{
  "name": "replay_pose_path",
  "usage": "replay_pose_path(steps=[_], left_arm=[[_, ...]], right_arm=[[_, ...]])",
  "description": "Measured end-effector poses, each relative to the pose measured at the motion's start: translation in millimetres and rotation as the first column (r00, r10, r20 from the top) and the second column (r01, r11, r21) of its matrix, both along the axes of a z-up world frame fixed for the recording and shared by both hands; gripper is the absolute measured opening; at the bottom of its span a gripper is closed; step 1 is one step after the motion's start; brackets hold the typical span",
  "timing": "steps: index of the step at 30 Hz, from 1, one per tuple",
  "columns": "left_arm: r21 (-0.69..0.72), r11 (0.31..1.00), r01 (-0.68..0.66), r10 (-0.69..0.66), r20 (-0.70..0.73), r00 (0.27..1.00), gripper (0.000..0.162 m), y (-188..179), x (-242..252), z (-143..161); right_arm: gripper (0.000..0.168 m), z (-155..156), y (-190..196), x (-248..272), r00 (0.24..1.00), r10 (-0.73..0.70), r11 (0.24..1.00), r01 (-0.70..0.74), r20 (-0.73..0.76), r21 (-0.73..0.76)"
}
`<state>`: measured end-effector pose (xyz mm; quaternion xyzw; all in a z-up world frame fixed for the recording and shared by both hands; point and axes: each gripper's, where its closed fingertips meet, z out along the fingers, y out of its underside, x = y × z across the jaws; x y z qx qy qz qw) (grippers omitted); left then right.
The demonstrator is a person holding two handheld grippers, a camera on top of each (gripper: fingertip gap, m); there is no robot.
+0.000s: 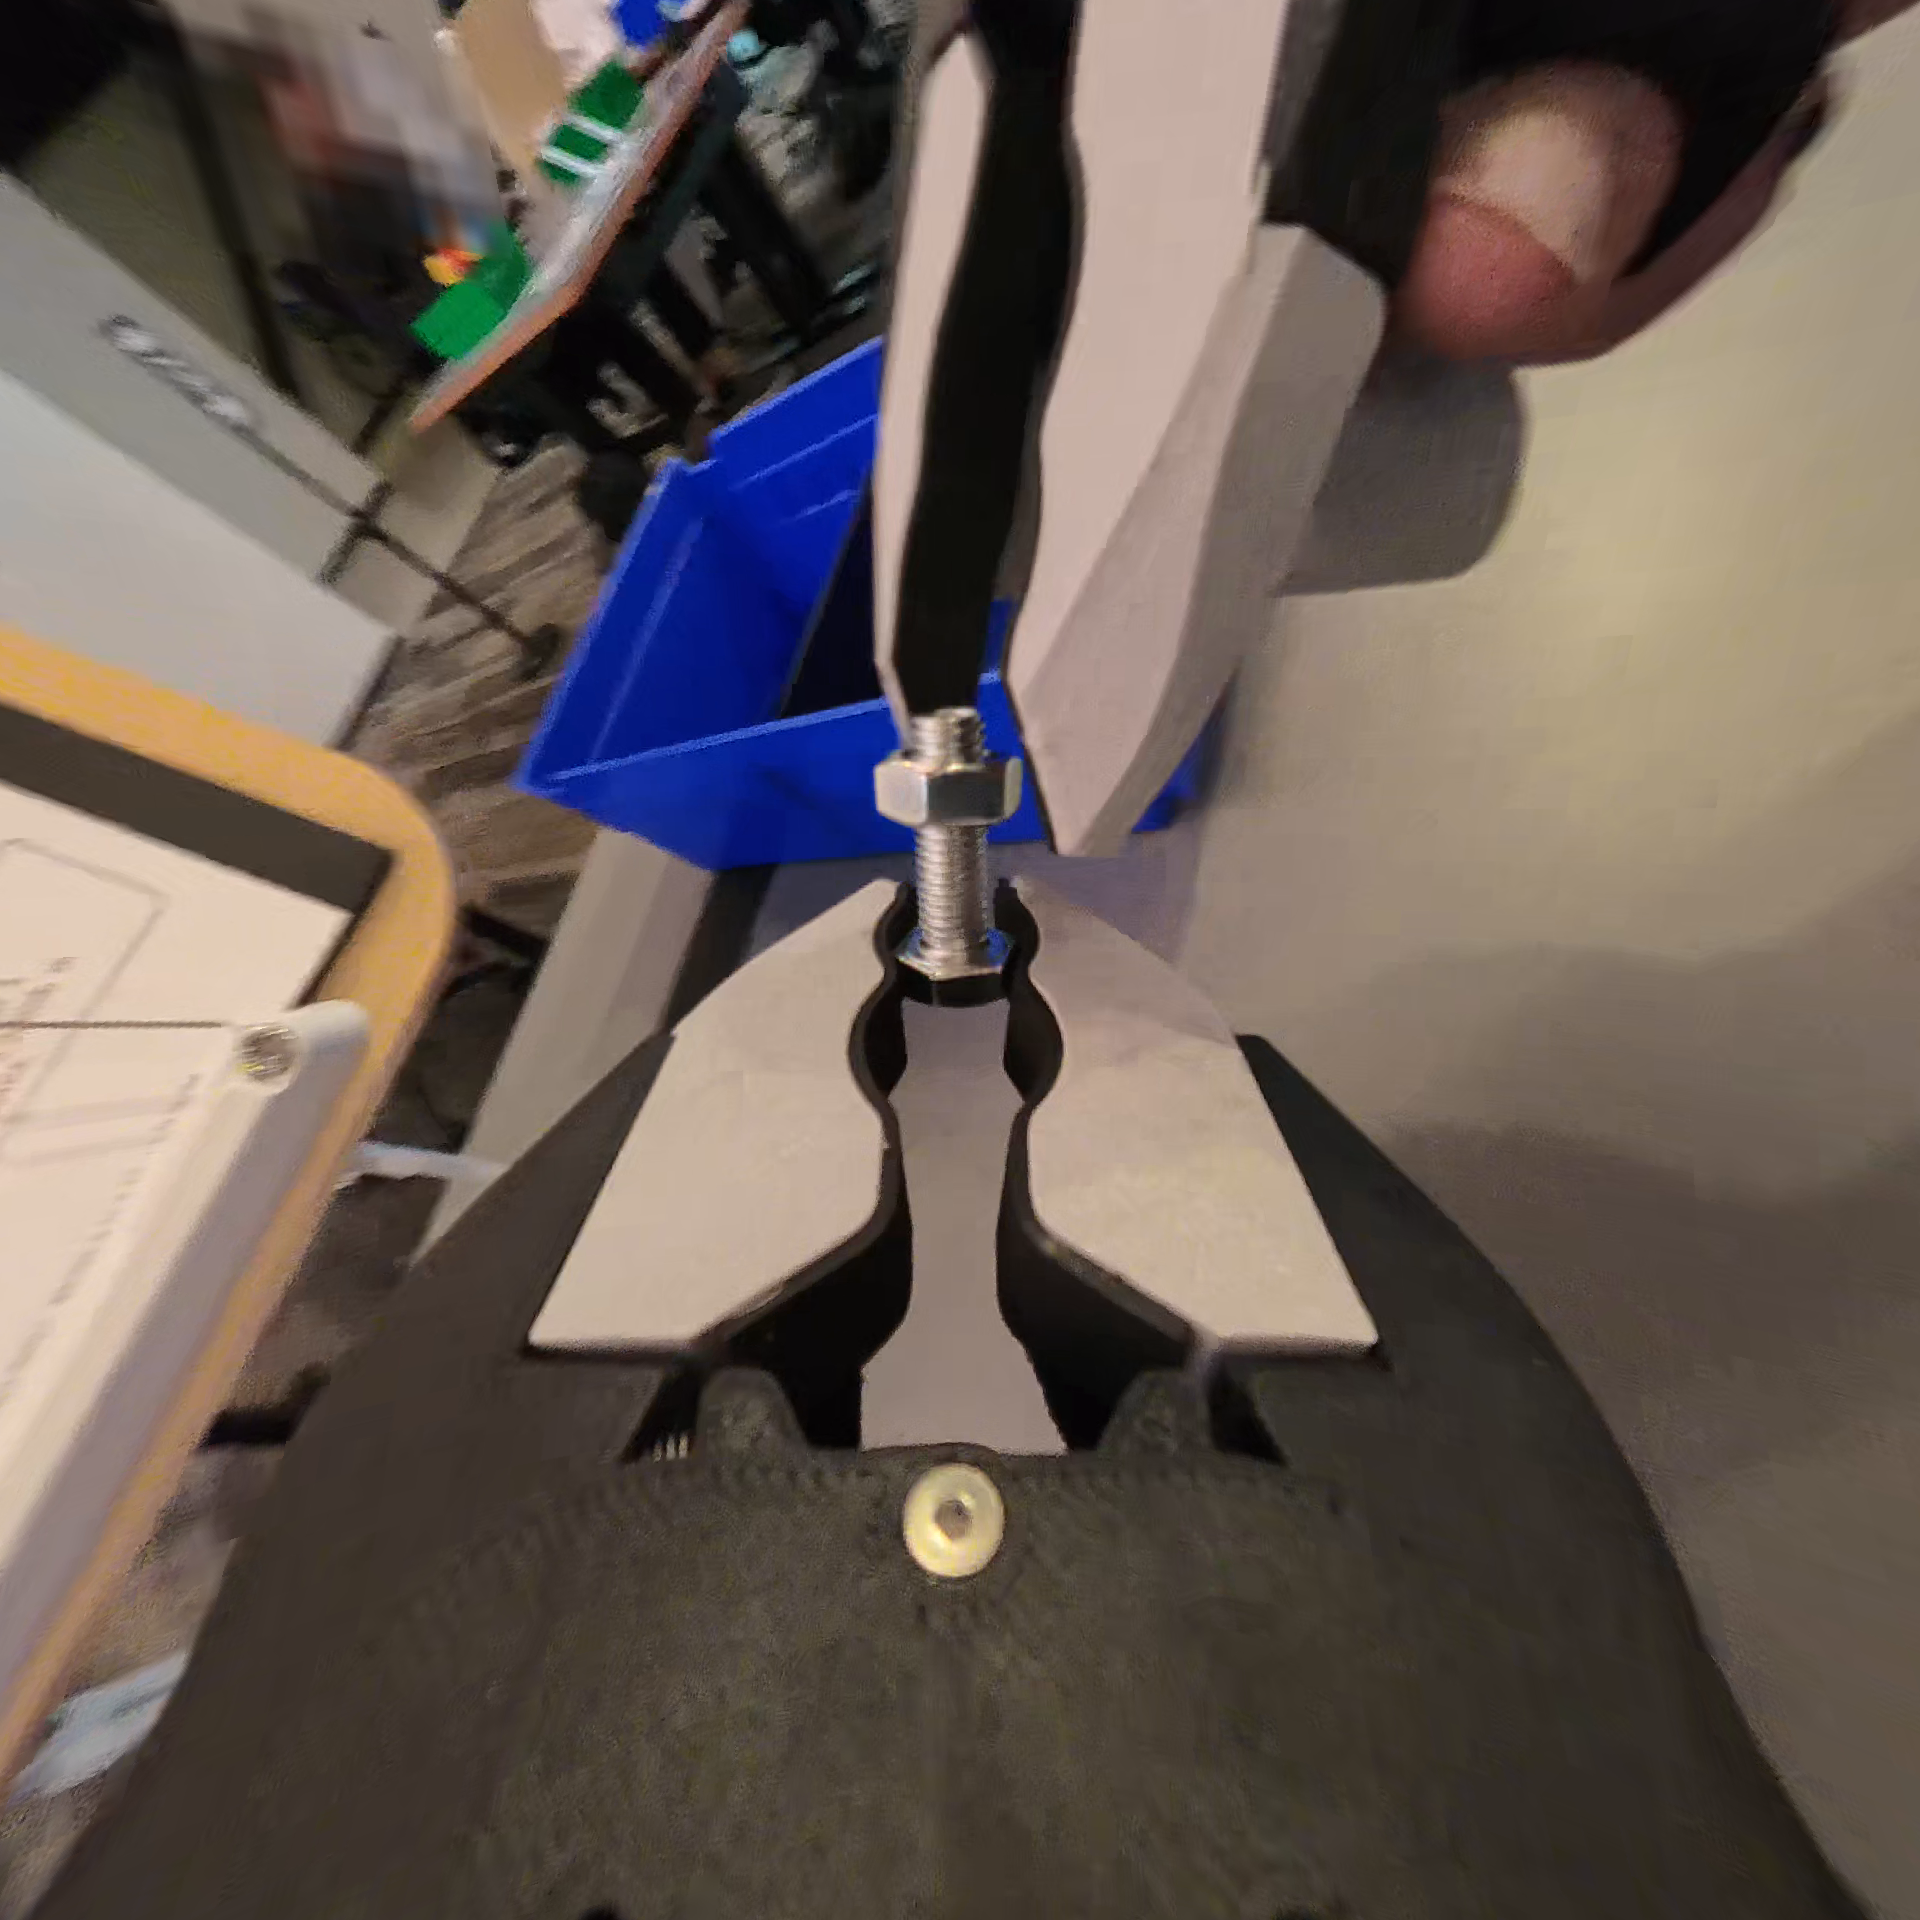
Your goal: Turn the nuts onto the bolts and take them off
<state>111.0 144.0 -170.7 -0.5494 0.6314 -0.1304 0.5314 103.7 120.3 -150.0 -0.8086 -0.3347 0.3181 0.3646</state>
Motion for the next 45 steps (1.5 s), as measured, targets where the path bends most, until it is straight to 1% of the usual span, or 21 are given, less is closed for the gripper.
replay_pose_path(steps=[3,6,7,10,13,16,19,22,24,26,28,29,30,31,33,35,37,39,40,42,45], left_arm=[[0.098,0.993,-0.066,0.070,-0.040,0.997,0.014,6,0,-3],[0.173,0.980,-0.095,0.106,-0.060,0.993,0.015,7,0,-3],[0.193,0.975,-0.114,0.126,-0.049,0.991,0.015,8,0,0],[0.184,0.977,-0.108,0.121,-0.059,0.991,0.015,8,-1,-1],[0.097,0.994,-0.059,0.066,-0.067,0.996,0.014,3,1,-6],[-0.076,0.996,0.046,-0.052,-0.072,0.996,0.014,-11,2,-10],[-0.283,0.936,0.208,-0.233,-0.058,0.971,0.014,-36,2,-19],[-0.503,0.752,0.426,-0.462,0.059,0.885,0.014,-73,-3,-22],[-0.606,0.599,0.524,-0.556,0.156,0.816,0.015,-92,-8,-20],[-0.648,0.497,0.578,-0.602,0.222,0.767,0.014,-102,-12,-20],[-0.642,0.508,0.575,-0.605,0.210,0.768,0.014,-101,-11,-25],[-0.641,0.522,0.564,-0.601,0.194,0.776,0.014,-100,-10,-27],[-0.629,0.548,0.551,-0.587,0.181,0.789,0.015,-97,-9,-28],[-0.616,0.576,0.537,-0.565,0.173,0.806,0.015,-92,-7,-27],[-0.579,0.635,0.511,-0.524,0.162,0.836,0.015,-82,-5,-24],[-0.520,0.723,0.454,-0.464,0.121,0.877,0.015,-69,-2,-24],[-0.445,0.812,0.377,-0.371,0.105,0.923,0.014,-52,3,-19],[-0.348,0.895,0.279,-0.274,0.067,0.960,0.015,-35,5,-17],[-0.287,0.934,0.213,-0.207,0.049,0.977,0.015,-25,5,-15],[-0.207,0.968,0.145,-0.144,0.019,0.989,0.015,-18,6,-13],[-0.085,0.996,0.029,-0.028,0.015,0.999,0.014,-5,6,-7]], right_arm=[[0.037,4,2,-4,0.992,-0.039,0.998,0.032,-0.120,-0.060],[0.027,0,6,-4,0.993,-0.060,0.997,0.055,-0.098,-0.049],[0.019,-1,4,-5,0.994,-0.048,0.998,0.042,-0.101,-0.055],[0.018,-1,3,-8,0.995,-0.026,0.999,0.024,-0.093,-0.025],[0.018,-3,0,-8,0.999,0.048,0.998,-0.048,-0.008,0.049],[0.018,-5,-7,-8,0.967,0.197,0.956,-0.226,0.159,0.189],[0.018,-11,-21,-8,0.836,0.345,0.824,-0.488,0.426,0.289],[0.018,-16,-40,-9,0.598,0.414,0.584,-0.753,0.686,0.304],[0.018,-17,-47,-11,0.432,0.369,0.432,-0.864,0.823,0.259],[0.018,-17,-51,-14,0.293,0.297,0.320,-0.927,0.909,0.194],[0.018,-20,-49,-13,0.208,0.257,0.294,-0.947,0.944,0.129],[0.018,-21,-48,-12,0.207,0.257,0.305,-0.944,0.944,0.124],[0.025,-20,-44,-13,0.242,0.259,0.339,-0.929,0.935,0.146],[0.040,-17,-40,-13,0.300,0.262,0.386,-0.904,0.917,0.186],[0.044,-9,-35,-14,0.424,0.286,0.471,-0.843,0.859,0.259],[0.047,-1,-29,-11,0.568,0.290,0.596,-0.737,0.770,0.319],[0.044,4,-24,-10,0.724,0.292,0.737,-0.587,0.625,0.336],[0.042,5,-14,-5,0.848,0.230,0.858,-0.409,0.477,0.312],[0.041,4,-11,-3,0.895,0.196,0.903,-0.324,0.401,0.282],[0.038,1,-5,0,0.963,0.121,0.970,-0.166,0.241,0.178],[0.035,-3,-2,0,0.998,0.049,0.999,-0.049,0.032,0.003]])
